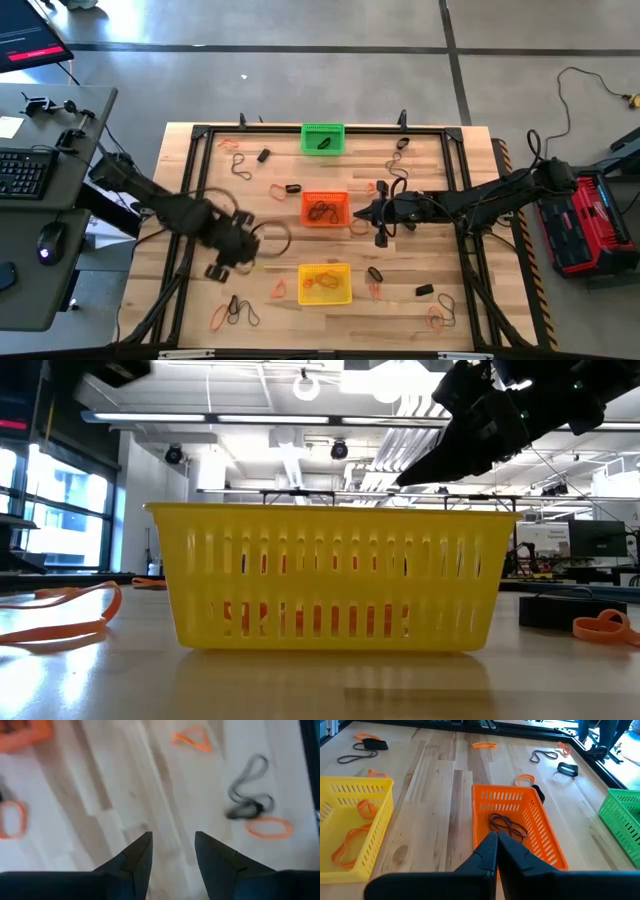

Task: Sort rubber bands into baskets
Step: Put the black rubber band into the green bin

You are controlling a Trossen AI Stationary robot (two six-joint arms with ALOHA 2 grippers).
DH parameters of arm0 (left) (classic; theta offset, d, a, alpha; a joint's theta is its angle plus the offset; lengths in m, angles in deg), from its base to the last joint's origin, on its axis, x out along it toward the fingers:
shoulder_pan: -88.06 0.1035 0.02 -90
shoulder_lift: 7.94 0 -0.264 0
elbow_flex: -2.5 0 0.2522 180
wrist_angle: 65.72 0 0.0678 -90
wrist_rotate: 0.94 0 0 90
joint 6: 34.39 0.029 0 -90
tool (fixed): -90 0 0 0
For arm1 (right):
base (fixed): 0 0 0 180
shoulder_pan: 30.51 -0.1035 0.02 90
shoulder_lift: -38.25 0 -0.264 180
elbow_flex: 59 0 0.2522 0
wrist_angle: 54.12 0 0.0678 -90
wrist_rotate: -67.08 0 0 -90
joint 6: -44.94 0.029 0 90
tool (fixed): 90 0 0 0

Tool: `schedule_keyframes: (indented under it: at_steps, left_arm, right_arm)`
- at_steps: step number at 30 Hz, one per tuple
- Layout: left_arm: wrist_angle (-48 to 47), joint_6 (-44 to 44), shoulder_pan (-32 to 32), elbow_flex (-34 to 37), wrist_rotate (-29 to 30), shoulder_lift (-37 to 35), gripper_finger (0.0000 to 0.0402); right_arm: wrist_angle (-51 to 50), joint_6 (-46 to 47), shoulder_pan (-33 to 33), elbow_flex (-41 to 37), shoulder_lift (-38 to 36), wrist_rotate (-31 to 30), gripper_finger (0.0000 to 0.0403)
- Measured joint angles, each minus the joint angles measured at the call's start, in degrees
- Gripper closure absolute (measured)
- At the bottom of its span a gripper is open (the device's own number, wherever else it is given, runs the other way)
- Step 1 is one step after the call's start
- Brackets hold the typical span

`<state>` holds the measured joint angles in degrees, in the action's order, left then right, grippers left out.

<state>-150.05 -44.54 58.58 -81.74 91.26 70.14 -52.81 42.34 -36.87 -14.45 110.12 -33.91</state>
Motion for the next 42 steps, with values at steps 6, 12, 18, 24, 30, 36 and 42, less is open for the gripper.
schedule_keyframes:
  at_steps: [6, 12, 18, 24, 30, 36, 42]
  left_arm:
    - [1.97, -14.93, -10.45, 1.54, 0.65, 0.00, 0.0261]
    - [10.23, -27.97, -17.85, 7.10, 3.03, 0.02, 0.0261]
    - [19.29, -37.96, -21.80, 14.09, 2.72, 0.07, 0.0261]
    - [29.37, -46.34, -24.36, 19.71, 1.86, 0.07, 0.0261]
    - [39.72, -60.37, -24.12, 25.03, -4.13, 0.35, 0.0261]
    - [43.02, -70.11, -22.53, 27.74, -7.03, 1.91, 0.0261]
    - [43.47, -75.20, -20.72, 29.67, -7.05, 2.32, 0.0261]
  right_arm:
    - [-0.45, -0.42, -0.02, 0.00, 0.00, 0.02, 0.0403]
    - [-0.89, -0.42, 0.00, 0.00, 0.00, 0.02, 0.0403]
    - [-1.08, -0.40, 0.01, 0.00, 0.00, 0.03, 0.0403]
    - [-1.06, -0.22, 0.01, 0.00, 0.00, 0.04, 0.0403]
    - [-1.06, -0.22, 0.01, 0.00, 0.00, 0.04, 0.0403]
    - [-1.05, -0.27, 0.01, 0.00, 0.00, 0.04, 0.0403]
    - [-1.10, -0.37, 0.01, 0.00, 0.00, 0.04, 0.0403]
